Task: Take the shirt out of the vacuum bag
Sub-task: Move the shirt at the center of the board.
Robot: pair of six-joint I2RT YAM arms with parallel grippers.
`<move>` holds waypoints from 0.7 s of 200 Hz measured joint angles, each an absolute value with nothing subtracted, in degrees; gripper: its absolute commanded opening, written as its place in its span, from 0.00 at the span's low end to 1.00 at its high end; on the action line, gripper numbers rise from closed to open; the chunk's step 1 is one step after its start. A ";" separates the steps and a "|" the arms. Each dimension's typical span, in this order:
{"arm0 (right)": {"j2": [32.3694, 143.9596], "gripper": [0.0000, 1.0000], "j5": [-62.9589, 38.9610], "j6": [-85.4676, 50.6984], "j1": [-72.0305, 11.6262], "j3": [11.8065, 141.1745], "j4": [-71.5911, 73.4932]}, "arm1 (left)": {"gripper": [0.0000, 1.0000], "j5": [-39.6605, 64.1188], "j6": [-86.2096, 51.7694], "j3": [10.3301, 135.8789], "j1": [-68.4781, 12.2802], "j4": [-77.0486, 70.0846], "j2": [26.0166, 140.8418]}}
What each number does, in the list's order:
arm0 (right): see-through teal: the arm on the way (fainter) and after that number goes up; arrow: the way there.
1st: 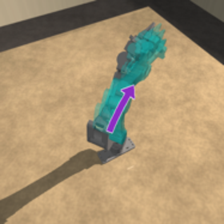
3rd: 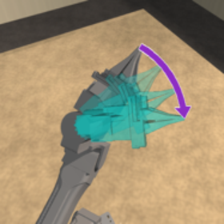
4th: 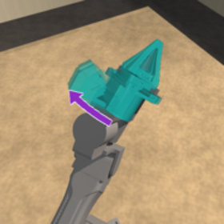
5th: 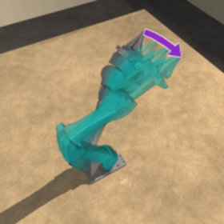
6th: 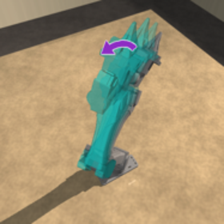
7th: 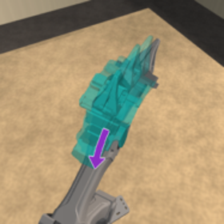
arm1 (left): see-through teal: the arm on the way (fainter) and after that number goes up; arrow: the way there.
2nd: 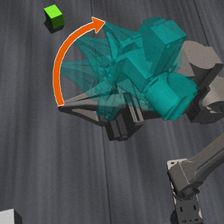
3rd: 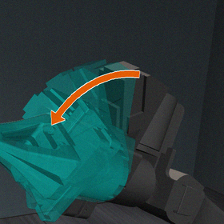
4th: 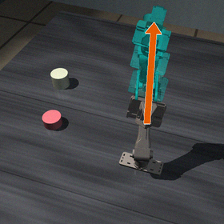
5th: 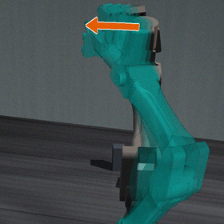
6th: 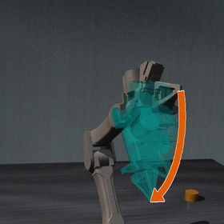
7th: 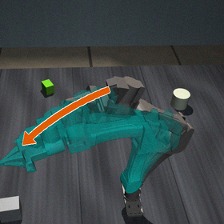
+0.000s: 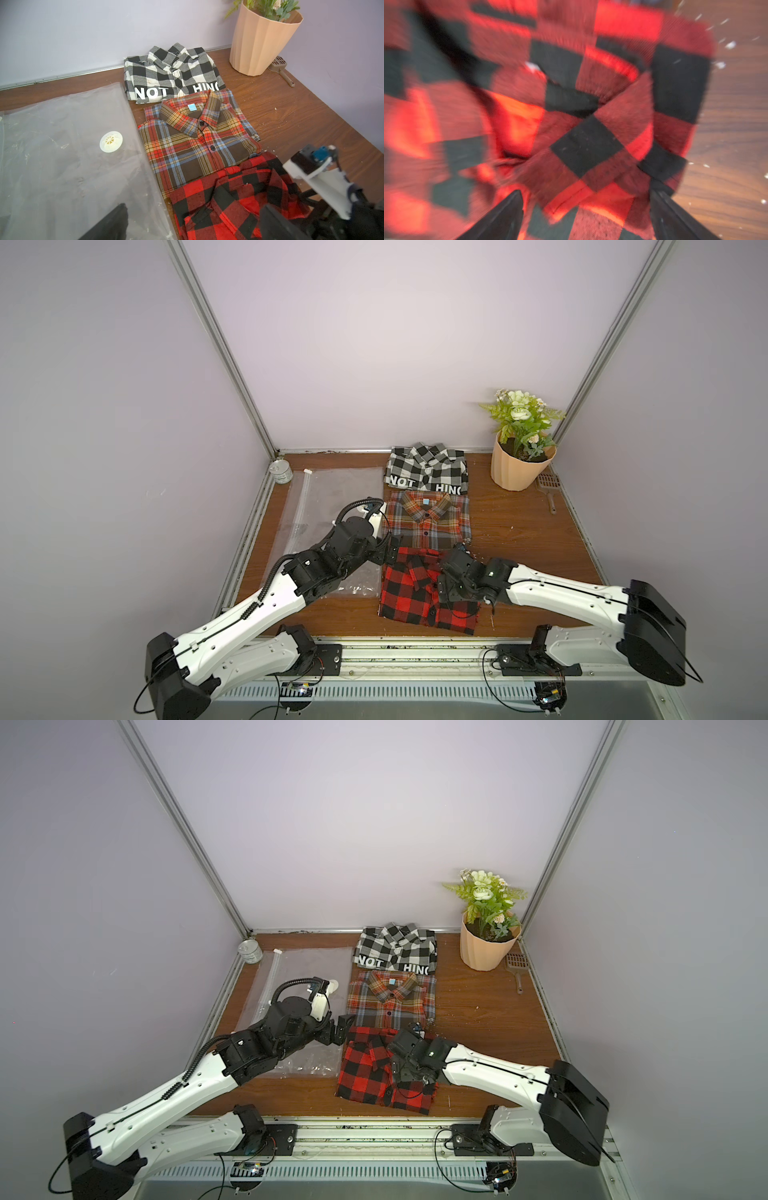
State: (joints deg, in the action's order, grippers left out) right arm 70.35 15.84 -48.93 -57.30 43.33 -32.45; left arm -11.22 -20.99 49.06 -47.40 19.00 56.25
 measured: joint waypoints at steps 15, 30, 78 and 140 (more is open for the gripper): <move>63.83 0.99 16.23 -49.08 -54.68 43.11 -32.51 | 1.00 -11.46 -20.97 48.86 -47.27 18.76 56.93; 58.33 0.99 16.58 -49.21 -50.70 43.07 -32.91 | 1.00 -11.70 -20.95 48.80 -47.13 18.15 57.58; 55.48 0.79 16.91 -48.42 -35.33 38.15 -32.60 | 1.00 -11.79 -20.91 48.80 -47.13 16.49 58.24; 62.63 0.44 12.51 -46.00 -28.42 29.19 -25.02 | 1.00 -14.44 -20.08 48.86 -46.63 16.62 55.90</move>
State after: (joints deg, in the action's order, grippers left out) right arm 62.63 12.51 -46.00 -28.42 29.19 -25.02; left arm -14.44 -20.08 48.86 -46.63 16.62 55.90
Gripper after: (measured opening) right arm 0.443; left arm 0.997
